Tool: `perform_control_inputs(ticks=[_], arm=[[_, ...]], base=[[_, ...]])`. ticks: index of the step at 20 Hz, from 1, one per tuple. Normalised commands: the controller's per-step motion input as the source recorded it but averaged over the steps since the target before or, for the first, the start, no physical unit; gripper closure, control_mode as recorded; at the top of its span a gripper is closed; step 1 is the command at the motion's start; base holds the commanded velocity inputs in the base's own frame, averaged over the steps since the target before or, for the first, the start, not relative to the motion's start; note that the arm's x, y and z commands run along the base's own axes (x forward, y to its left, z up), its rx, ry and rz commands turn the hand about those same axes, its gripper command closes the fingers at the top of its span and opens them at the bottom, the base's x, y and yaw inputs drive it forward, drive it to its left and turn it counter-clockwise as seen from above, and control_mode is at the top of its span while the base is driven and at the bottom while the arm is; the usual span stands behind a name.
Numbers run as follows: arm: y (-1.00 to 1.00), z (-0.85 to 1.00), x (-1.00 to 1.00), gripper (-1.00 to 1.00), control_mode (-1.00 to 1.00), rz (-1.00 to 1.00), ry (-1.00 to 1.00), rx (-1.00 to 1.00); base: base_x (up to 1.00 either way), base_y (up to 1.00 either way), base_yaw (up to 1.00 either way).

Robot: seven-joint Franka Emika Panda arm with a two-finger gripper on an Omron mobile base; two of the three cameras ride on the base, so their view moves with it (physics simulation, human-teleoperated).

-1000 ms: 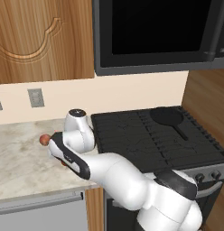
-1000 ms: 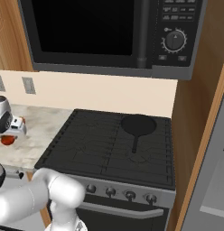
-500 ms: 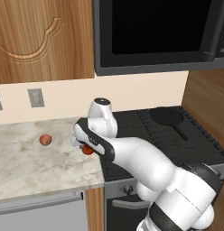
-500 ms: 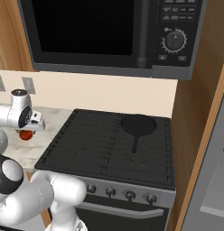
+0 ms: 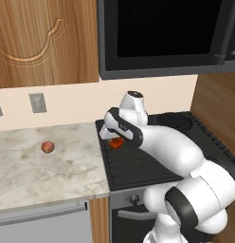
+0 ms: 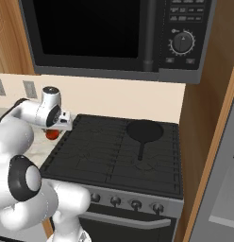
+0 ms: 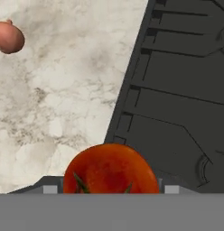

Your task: Place the pan on the rear right burner on the stove. Then place the tomato and the onion in the pan and turn on the rear right burner.

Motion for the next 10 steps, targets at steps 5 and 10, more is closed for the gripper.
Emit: perform_control_inputs(ticks=[5,10], arm=[[-0.91,0.15,0.37,1.00,-1.00,0.00,0.00,0.00],[-0.78,0.09,0.11,1.00,-1.00,0.00,0.00,0.00]], base=[[0.00,0.00,0.00],[0.00,0.00,0.00]])
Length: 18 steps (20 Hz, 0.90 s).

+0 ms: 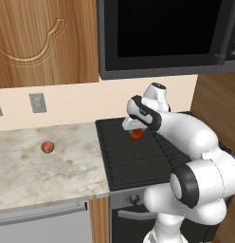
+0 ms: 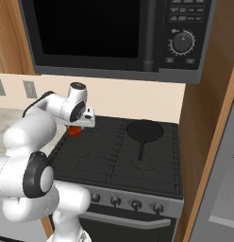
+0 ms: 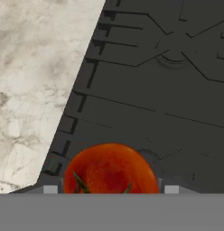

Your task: Place the pan on the rear right burner on the stove. Then place the tomato and the onion in the pan and turn on the rear right burner.

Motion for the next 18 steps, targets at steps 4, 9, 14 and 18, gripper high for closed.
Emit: perform_control_inputs(ticks=[4,9,14,18], arm=[[-0.77,0.09,0.04,1.00,-1.00,0.00,0.00,0.00],[-0.79,0.16,0.09,1.00,-1.00,0.00,0.00,-0.02],[-0.66,0.08,0.26,1.00,-1.00,0.00,0.00,-0.03],[-0.62,0.00,0.40,1.00,-1.00,0.00,0.00,-0.03]], base=[[0.00,0.00,0.00],[0.00,0.00,0.00],[0.00,0.00,0.00],[0.00,0.00,0.00]])
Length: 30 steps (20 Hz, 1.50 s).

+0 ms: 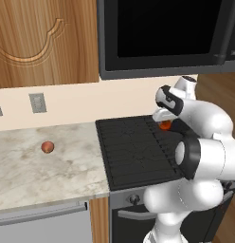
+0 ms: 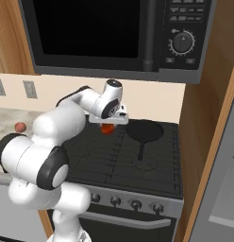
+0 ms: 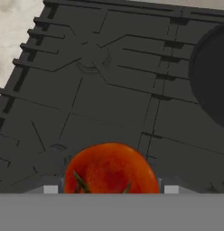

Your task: Place the pan on the rear right burner on the stove. Then place the tomato and the onion in the pan and turn on the rear right burner.

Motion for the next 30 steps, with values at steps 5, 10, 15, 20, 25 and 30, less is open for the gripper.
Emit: perform_control_inputs(ticks=[5,10,15,20,25,30], arm=[[-0.53,0.00,0.44,1.00,-1.00,0.00,-0.01,-0.04],[-0.54,0.00,0.47,1.00,-1.00,0.00,-0.01,-0.06],[-0.52,0.02,0.36,1.00,-1.00,0.00,-0.04,-0.02],[-0.44,0.07,0.32,1.00,-1.00,0.00,-0.02,0.00],[-0.17,0.12,0.27,1.00,-1.00,0.00,-0.02,0.00],[-0.08,0.00,0.35,1.00,-1.00,0.00,0.00,0.00]], base=[[0.00,0.00,0.00],[0.00,0.00,0.00],[0.00,0.00,0.00],[0.00,0.00,0.00],[0.00,0.00,0.00],[0.00,0.00,0.00]])
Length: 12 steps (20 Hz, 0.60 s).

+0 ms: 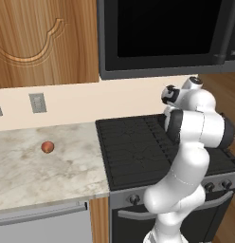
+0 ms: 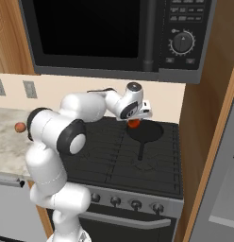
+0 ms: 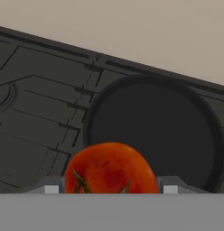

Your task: Place the pan on the rear right burner on the stove. Then place the tomato and the onion in the pan and turn on the rear right burner.

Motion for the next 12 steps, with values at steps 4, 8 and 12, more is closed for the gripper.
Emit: perform_control_inputs(ticks=[4,8,12], arm=[[-0.07,0.00,0.39,1.00,-1.00,0.00,0.00,0.00],[-0.07,0.00,0.37,1.00,-1.00,0.00,0.00,0.00],[-0.06,-0.06,0.12,1.00,-1.00,0.00,0.00,0.00]], base=[[0.00,0.00,0.00],[0.00,0.00,0.00],[0.00,0.00,0.00]])
